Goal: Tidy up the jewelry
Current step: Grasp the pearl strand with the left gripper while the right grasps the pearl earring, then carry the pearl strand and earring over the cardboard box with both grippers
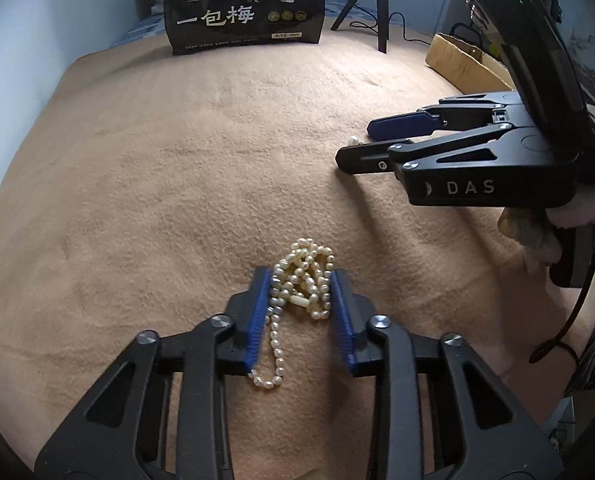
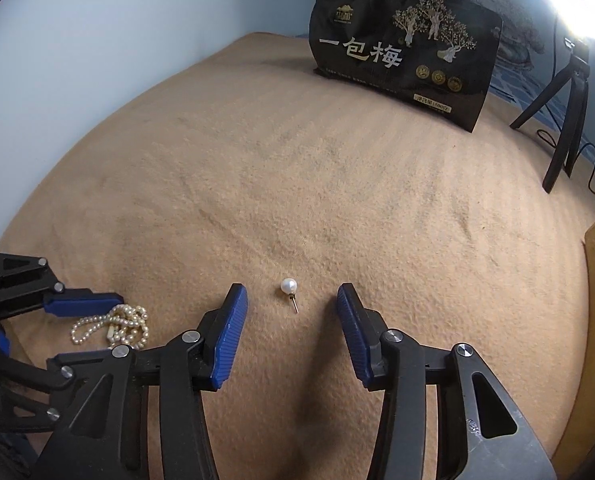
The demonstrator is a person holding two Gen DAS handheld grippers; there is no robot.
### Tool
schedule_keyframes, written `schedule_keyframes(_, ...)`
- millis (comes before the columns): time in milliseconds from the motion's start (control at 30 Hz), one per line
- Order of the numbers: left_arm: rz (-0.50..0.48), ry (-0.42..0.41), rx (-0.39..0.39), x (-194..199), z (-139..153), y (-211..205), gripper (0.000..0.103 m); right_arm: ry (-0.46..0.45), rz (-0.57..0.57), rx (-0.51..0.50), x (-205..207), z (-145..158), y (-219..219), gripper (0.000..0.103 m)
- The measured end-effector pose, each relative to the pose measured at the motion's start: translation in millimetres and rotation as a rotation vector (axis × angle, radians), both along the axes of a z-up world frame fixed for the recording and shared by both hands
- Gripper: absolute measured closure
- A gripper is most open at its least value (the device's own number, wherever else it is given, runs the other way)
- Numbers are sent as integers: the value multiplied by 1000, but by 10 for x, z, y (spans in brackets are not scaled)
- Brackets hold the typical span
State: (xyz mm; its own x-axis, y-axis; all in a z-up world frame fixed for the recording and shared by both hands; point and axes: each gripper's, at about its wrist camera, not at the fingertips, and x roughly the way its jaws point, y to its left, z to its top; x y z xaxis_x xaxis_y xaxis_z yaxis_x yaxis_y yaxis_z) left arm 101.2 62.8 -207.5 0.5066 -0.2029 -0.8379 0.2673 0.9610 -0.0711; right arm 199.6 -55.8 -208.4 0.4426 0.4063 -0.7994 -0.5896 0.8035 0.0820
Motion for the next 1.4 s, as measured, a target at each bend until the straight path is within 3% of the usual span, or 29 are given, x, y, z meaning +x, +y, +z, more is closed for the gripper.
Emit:
schedule_keyframes(133,11,3,-8,30,1,40,89,-1,2,5,21,-16,43,74)
schedule_keyframes(300,18,-3,-5,31,5,48,93,-5,11,-9,11,-31,74,96)
schedule_keyframes(633,61,-36,-54,58,214,102,95,-28,-9,3,-62,125,-46,96)
schedule_keyframes(1100,54,-152,-117,119,759,-55,97,-95,-51,62,-357,767,-445,96)
schedule_keyframes(1400,29,-185,-160,202,1021,-259,97,-118,-104,86,-429,1050,-854,97)
